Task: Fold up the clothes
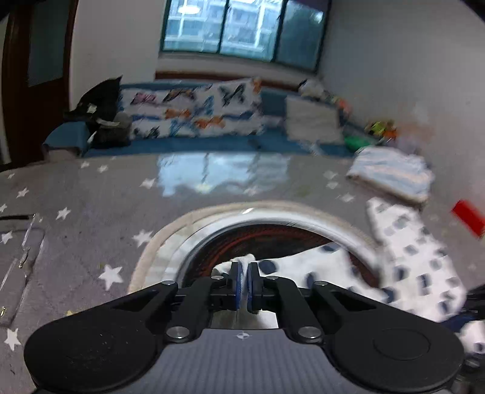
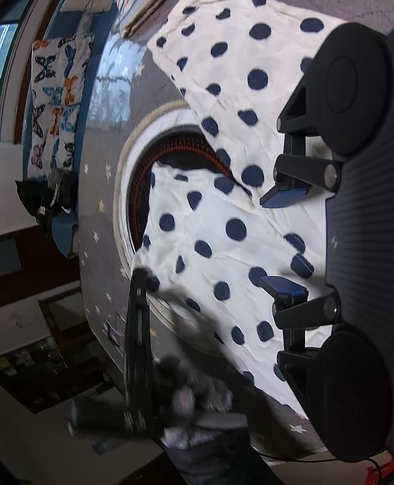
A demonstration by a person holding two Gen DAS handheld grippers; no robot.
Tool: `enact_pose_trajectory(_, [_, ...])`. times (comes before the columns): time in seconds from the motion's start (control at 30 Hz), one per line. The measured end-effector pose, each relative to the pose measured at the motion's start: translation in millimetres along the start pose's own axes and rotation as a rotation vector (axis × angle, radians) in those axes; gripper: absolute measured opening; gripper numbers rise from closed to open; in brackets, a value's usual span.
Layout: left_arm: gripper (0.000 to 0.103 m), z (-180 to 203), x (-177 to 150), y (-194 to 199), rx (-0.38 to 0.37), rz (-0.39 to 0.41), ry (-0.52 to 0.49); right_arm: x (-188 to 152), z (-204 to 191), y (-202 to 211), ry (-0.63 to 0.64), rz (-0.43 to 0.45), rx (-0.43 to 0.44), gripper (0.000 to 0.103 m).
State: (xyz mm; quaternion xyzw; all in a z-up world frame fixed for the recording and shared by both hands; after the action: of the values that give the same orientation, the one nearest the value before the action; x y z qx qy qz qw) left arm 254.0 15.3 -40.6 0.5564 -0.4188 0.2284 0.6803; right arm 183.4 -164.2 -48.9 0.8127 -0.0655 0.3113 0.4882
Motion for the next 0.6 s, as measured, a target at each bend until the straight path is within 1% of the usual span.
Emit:
enact_pose_trajectory(0.1, [0.004,22.0,4.9,29.2,-0.069,0.061,-0.036,6.5,8.4,8.4,-0.026,0.034,-0.016,0.051])
enact_pose_trajectory(0.17, [0.004,44.6,0.4,50.3,-0.127,0.085,-0.093,13.8,15.6,17.3,-0.045,0.07,-0.033,0.05])
enact_pose_trajectory(0.23, [0.004,69.7,-10.7,69.0,-0.184,0.089,-0.159,21.2,22.4,26.2,-0.066,0.106,-0.046,0.051])
enact_pose_trajectory(0.33, [0.004,106.1,-33.6,88.4,-0.271,0.06,-0.232,32.3,31.0,38.6,-0.103,0.156,-0.054,0.051])
enact_pose_trajectory(0.4, [0.004,128.7,-49.3,97.8,-0.33,0.034,-0.271,35.1,30.1,39.1,-0.106,0.165,-0.048,0.051])
enact_pose_trajectory(0.47, [0.004,147.9,-63.6,103.3,-0.356,0.02,-0.335,37.4,28.3,38.6,-0.107,0.17,-0.04,0.051])
enact_pose_trajectory(0.53, [0.005,160.0,-75.7,104.3,-0.368,-0.008,-0.38,31.4,22.8,30.0,-0.088,0.143,-0.035,0.051])
enact_pose_trajectory(0.6, [0.007,164.6,-82.8,105.3,-0.396,-0.042,-0.385,23.4,17.6,20.3,-0.066,0.109,-0.033,0.051])
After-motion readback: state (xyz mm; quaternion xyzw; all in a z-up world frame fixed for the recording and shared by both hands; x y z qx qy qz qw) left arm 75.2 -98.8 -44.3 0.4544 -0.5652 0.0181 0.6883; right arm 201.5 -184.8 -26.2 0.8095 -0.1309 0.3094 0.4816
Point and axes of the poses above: each gripper's, at about its wrist camera, not at the fingertips, and y roughly against the way its jaws point, z to its right, x to its top, the point moved 8 cm from there along -y, roughly the way its jaws point, and after that the axes turned 9 degrees about -y, right-handed, at the moved point
